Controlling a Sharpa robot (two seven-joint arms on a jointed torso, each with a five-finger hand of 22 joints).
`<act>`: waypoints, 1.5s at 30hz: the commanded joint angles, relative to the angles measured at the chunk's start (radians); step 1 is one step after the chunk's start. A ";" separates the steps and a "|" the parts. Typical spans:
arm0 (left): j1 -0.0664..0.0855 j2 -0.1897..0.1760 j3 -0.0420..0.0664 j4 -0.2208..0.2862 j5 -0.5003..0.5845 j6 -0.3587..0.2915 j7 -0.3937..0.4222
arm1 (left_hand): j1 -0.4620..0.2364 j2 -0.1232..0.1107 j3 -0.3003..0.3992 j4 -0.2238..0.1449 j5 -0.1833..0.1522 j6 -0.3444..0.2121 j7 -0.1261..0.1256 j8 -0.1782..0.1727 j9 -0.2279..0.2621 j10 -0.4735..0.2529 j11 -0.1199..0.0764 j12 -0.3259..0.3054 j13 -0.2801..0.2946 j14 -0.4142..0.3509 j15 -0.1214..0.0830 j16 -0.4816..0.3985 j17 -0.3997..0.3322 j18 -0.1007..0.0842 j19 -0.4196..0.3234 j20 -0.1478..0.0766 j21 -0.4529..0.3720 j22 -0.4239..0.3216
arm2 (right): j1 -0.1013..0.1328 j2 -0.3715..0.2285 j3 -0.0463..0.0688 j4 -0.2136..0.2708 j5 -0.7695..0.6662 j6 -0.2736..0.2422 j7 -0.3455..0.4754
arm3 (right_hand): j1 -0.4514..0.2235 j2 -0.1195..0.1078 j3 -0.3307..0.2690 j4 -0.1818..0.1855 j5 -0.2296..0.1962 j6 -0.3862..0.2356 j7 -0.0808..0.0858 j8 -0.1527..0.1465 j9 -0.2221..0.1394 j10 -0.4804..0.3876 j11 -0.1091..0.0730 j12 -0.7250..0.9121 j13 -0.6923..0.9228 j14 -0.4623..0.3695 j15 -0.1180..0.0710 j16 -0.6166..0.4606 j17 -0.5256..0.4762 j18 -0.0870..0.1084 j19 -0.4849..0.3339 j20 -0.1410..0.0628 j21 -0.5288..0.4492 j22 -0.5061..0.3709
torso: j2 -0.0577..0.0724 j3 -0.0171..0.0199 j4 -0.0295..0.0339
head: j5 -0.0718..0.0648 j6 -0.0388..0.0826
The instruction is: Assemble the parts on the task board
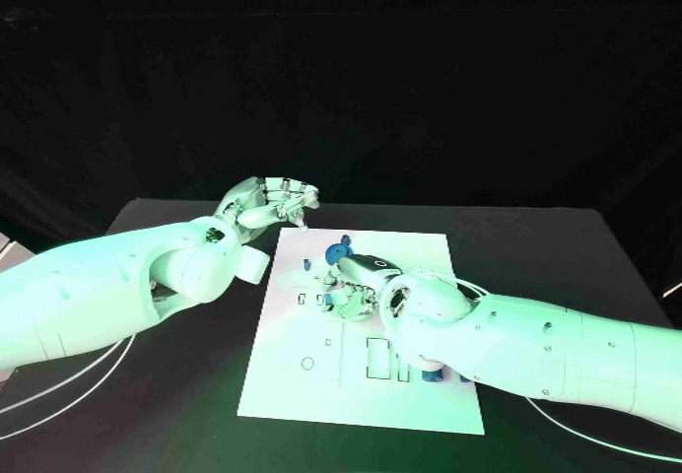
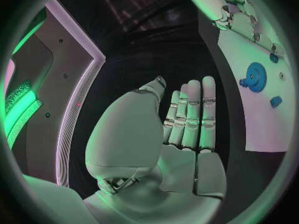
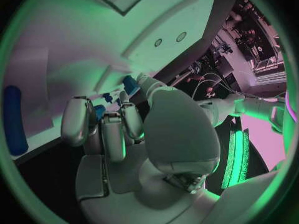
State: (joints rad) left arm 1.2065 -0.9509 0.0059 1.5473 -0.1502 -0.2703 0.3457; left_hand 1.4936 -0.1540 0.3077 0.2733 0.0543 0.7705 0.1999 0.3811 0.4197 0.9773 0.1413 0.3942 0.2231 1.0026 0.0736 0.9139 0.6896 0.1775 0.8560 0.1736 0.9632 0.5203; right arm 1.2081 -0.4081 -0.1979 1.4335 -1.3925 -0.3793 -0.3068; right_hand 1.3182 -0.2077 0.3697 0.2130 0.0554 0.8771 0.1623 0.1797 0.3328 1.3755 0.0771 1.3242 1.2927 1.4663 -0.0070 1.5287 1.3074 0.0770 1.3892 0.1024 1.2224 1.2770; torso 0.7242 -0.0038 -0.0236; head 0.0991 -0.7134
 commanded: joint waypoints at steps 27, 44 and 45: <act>0.013 -0.012 0.003 -0.062 -0.470 0.262 -0.517 | -0.186 0.060 -0.214 0.019 -0.005 0.078 -0.085 0.223 0.163 0.164 -0.098 0.765 0.631 0.513 -0.088 0.596 0.761 -0.089 0.433 -0.079 0.425 0.604 | 0.115 -0.344 0.021 0.221 0.326 -0.016 0.462 | 0.167 0.088 -0.258 0.068 0.126 -0.028 0.002 0.034 0.024 -0.077 0.000 -0.067 -0.073 0.057 0.009 -0.048 0.072 0.031 -0.060 0.005 -0.141 -0.079 | -0.018 0.0056 -0.0119 | 0.003 -0.015; 0.074 0.029 -0.012 -0.007 -0.842 0.348 -0.828 | -0.310 0.123 -0.312 0.022 -0.004 0.087 -0.098 0.224 0.209 0.228 -0.110 0.817 0.722 0.552 -0.101 0.635 0.840 -0.110 0.509 -0.091 0.480 0.720 | 0.133 -0.443 0.030 0.152 0.480 -0.056 0.451 | 0.164 0.083 -0.260 0.071 0.139 -0.028 0.001 0.039 0.026 -0.074 -0.001 -0.065 -0.073 0.059 0.008 -0.047 0.076 0.031 -0.058 0.004 -0.142 -0.078 | -0.033 0.0181 -0.0089 | 0.030 -0.031; 0.077 0.040 -0.016 -0.009 -0.852 0.344 -0.845 | -0.321 0.130 -0.323 0.022 -0.004 0.089 -0.102 0.232 0.222 0.229 -0.114 0.815 0.722 0.552 -0.104 0.635 0.840 -0.110 0.510 -0.094 0.481 0.722 | 0.133 -0.444 0.030 0.145 0.482 -0.059 0.449 | 0.163 0.081 -0.261 0.072 0.143 -0.029 0.001 0.040 0.026 -0.074 -0.001 -0.065 -0.073 0.059 0.009 -0.047 0.076 0.031 -0.058 0.004 -0.142 -0.078 | -0.033 0.0184 -0.0080 | 0.030 -0.033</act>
State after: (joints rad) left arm 1.2792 -0.9202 -0.0091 1.5363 -0.8973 0.0546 -0.4074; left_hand 1.1813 -0.0239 -0.0104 0.2952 0.0543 0.8530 0.0963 0.6098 0.6352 1.2019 0.0283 1.2081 0.9448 1.4633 -0.0235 1.5442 1.3080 0.0753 1.3620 0.0824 1.4396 1.2403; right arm 1.3405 -0.8515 -0.1682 1.5841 -0.9497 -0.4294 0.1318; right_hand 1.4767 -0.1186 0.1066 0.2812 0.1924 0.8436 0.1608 0.2166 0.3583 1.3041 0.0769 1.2607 1.2215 1.4646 0.0052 1.4863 1.3079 0.1003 1.3301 0.1111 1.0856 1.1995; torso 0.6929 0.0129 -0.0331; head 0.1286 -0.7432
